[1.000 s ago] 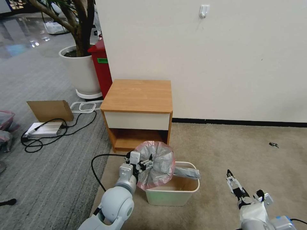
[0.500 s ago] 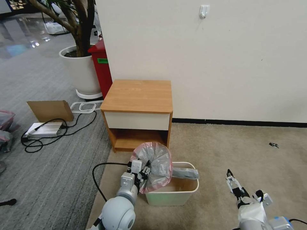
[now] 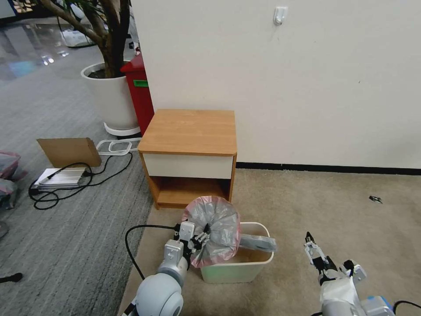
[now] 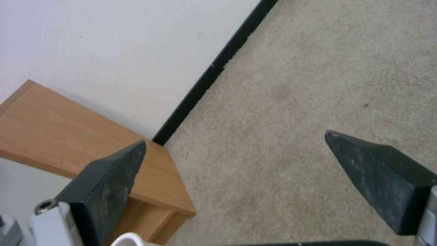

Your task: Pick up the garbage bag from the table and place it over the trash can.

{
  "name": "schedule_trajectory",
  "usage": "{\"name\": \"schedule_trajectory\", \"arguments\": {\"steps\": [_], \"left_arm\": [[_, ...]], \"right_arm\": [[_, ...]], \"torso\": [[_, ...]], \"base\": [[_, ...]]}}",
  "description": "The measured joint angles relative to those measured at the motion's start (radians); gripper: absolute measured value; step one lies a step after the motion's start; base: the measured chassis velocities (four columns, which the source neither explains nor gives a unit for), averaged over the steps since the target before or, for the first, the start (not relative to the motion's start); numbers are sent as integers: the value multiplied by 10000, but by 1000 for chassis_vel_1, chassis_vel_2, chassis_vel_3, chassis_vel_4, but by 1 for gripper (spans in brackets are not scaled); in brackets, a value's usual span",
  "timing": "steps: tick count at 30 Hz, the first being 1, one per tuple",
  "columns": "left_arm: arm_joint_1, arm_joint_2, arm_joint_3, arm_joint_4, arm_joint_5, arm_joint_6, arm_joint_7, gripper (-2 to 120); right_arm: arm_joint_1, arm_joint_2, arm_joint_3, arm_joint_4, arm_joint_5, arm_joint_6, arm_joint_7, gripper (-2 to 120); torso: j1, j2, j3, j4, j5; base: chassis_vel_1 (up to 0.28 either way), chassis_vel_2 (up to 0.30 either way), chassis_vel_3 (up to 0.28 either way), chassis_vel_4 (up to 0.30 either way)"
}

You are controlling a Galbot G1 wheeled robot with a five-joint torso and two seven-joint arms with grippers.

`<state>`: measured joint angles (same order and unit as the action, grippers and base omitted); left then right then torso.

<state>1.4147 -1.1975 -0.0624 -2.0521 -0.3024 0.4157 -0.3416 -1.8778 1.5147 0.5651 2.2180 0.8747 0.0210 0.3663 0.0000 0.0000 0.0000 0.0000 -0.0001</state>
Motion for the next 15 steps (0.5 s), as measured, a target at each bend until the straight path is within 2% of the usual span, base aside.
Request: {"name": "schedule_trajectory", "arguments": {"steps": [11, 15], "left_arm": [[312, 54, 20, -188, 22, 276, -180, 83], [281, 25, 41, -72, -137, 367, -442, 77]], "right_arm": [[77, 116, -138, -76, -189, 36, -2, 100], [93, 147, -149, -34, -254, 44, -2, 100]], "torso": [[0, 0, 0, 1, 1], [0, 0, 0, 0, 1]], "base": [[0, 0, 0, 0], [0, 0, 0, 0]]}}
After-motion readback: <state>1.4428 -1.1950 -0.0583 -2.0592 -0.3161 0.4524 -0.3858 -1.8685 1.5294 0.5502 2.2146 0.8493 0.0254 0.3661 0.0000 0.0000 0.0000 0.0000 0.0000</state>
